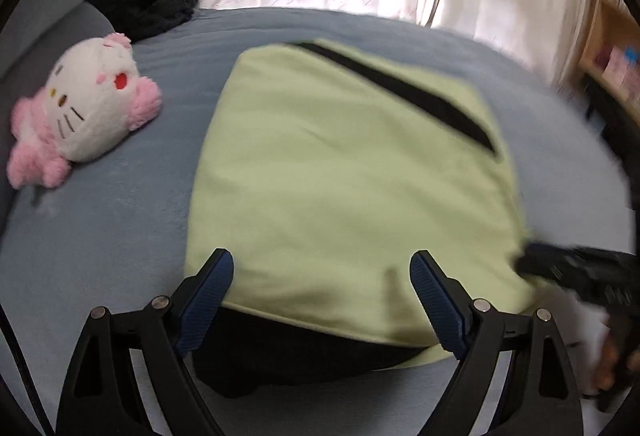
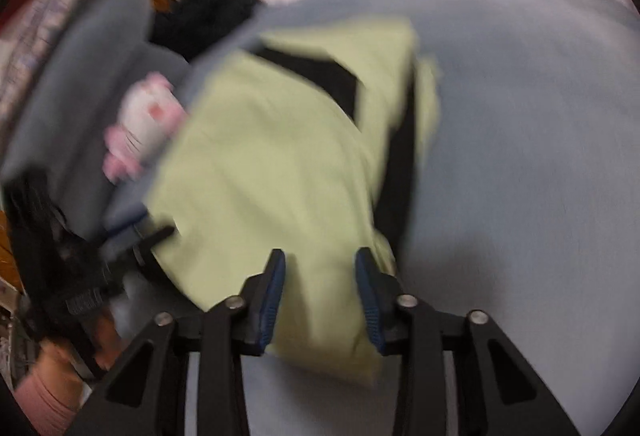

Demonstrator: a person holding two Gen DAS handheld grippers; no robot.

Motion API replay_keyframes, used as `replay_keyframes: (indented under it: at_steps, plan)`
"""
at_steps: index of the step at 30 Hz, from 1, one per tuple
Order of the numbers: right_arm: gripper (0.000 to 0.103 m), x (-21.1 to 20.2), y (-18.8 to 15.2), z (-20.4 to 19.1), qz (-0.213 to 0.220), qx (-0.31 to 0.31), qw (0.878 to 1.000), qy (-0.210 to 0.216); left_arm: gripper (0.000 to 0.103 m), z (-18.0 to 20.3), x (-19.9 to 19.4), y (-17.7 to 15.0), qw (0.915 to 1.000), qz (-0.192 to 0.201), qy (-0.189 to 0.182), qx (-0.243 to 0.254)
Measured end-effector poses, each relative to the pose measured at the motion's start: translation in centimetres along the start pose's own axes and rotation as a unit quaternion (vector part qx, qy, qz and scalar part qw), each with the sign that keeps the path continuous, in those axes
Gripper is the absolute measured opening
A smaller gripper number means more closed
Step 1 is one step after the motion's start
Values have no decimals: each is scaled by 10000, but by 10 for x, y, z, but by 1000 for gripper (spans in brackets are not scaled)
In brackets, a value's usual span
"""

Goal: Fold large clothes

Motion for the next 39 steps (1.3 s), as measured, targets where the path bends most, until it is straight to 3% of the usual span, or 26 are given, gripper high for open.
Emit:
replay_keyframes:
  at_steps: [1, 3, 6, 12, 15, 18, 22, 28, 31, 35, 39]
  plan:
    - [22, 0, -12, 2, -15, -87, 9999, -120, 89, 3, 4, -4, 9997, -92, 156, 148]
    - [23, -8, -35, 6, 42, -204, 9991, -363, 89, 14, 9, -13, 9966, -196, 533, 589]
    - [23, -14, -53, 19, -166, -29, 9996, -216, 89, 24, 4, -18, 9929, -299, 793, 837]
    - [26, -58, -81, 21, -353, 179, 9992, 75, 89, 38, -46, -28, 9990, -394, 177, 111]
    - [26, -96, -97, 13, -452, 83, 9988, 185, 89, 63, -90, -40, 9994, -312, 88, 157]
    - [26, -148, -116, 12, -270, -75, 9994, 208, 89, 98, -139, -54, 9992, -207, -13, 341]
    - [31, -221, -136, 10, -40, -169, 9994, 284, 89, 144, -201, -70, 9991, -3, 9, 427]
    - [37, -316, -170, 11, 323, -571, 9978, -33, 89, 206, -281, -95, 9995, 269, -188, 18]
    - [40, -356, -192, 16, 468, -639, 9968, -136, 89, 233, -308, -109, 9989, 394, -208, -127]
    - [42, -399, -217, 24, 627, -702, 9953, -219, 89, 270, -334, -132, 9986, 489, 120, -144]
    - [44, -436, -237, 33, 692, -675, 9951, -198, 89, 299, -353, -153, 9980, 530, -23, -331]
Point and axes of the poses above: each gripper's, at about its wrist camera, not at the fingertips, and x roughly the way its jaws point, z to its right, y to its top, the point moved 2 cm from there along x, roughly the way its jaws point, and after that the axes turned 12 degrees about -y, right-handed, at the moved point
